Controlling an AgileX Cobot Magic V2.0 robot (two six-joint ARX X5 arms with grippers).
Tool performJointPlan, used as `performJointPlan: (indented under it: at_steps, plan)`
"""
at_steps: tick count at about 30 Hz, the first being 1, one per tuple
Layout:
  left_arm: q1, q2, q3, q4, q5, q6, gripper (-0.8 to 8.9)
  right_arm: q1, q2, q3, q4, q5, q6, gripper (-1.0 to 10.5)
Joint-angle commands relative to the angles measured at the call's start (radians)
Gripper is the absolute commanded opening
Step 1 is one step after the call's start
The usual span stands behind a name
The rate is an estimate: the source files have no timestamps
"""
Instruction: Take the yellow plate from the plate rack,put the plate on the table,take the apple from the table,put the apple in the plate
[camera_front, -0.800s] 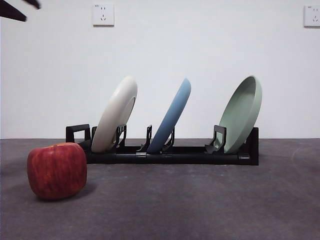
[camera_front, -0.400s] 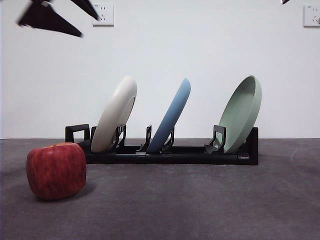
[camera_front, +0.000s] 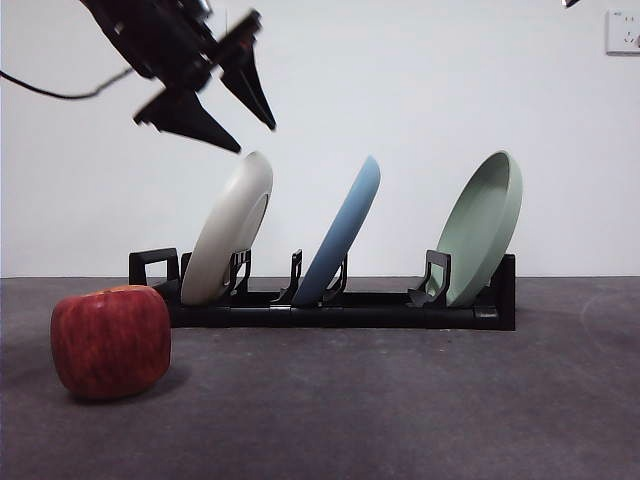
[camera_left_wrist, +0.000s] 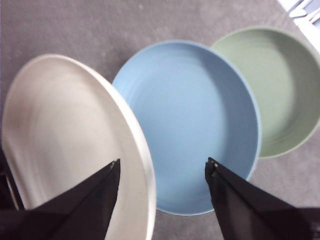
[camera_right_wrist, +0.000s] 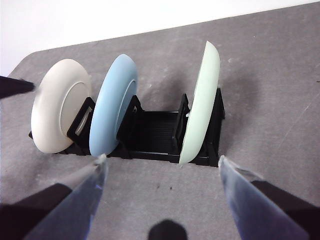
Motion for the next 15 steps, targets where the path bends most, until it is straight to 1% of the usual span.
performJointPlan:
  at_steps: [1, 6, 7, 8, 10, 11, 15]
  plan:
    - [-0.005, 0.035, 0.0, 0.001, -0.02, 0.012, 2.82, 0.0, 0.002, 0.004, 0.005, -0.001, -0.007, 3.8]
    - [-0.009, 0.07, 0.0, -0.001, -0.023, 0.012, 2.75, 0.0, 0.002, 0.004, 0.005, -0.001, -0.007, 3.8]
    - [-0.009, 0.071, 0.0, -0.001, -0.023, 0.013, 2.37, 0.0, 0.002, 0.004, 0.005, -0.001, -0.007, 3.8]
    - [-0.009, 0.071, 0.0, 0.001, -0.022, 0.015, 1.72, 0.0, 0.002, 0.004, 0.005, -0.001, -0.007, 3.8]
    - [-0.011, 0.068, 0.0, 0.014, -0.02, 0.015, 0.05, 0.0, 0.002, 0.004, 0.005, -0.001, -0.007, 3.8]
    - [-0.011, 0.064, 0.001, 0.015, -0.017, 0.014, -0.18, 0.0, 0.002, 0.004, 0.005, -0.001, -0.007, 3.8]
    - [-0.011, 0.047, 0.008, 0.014, -0.015, 0.014, -0.09, 0.0, 0.002, 0.004, 0.004, -0.001, -0.007, 3.8]
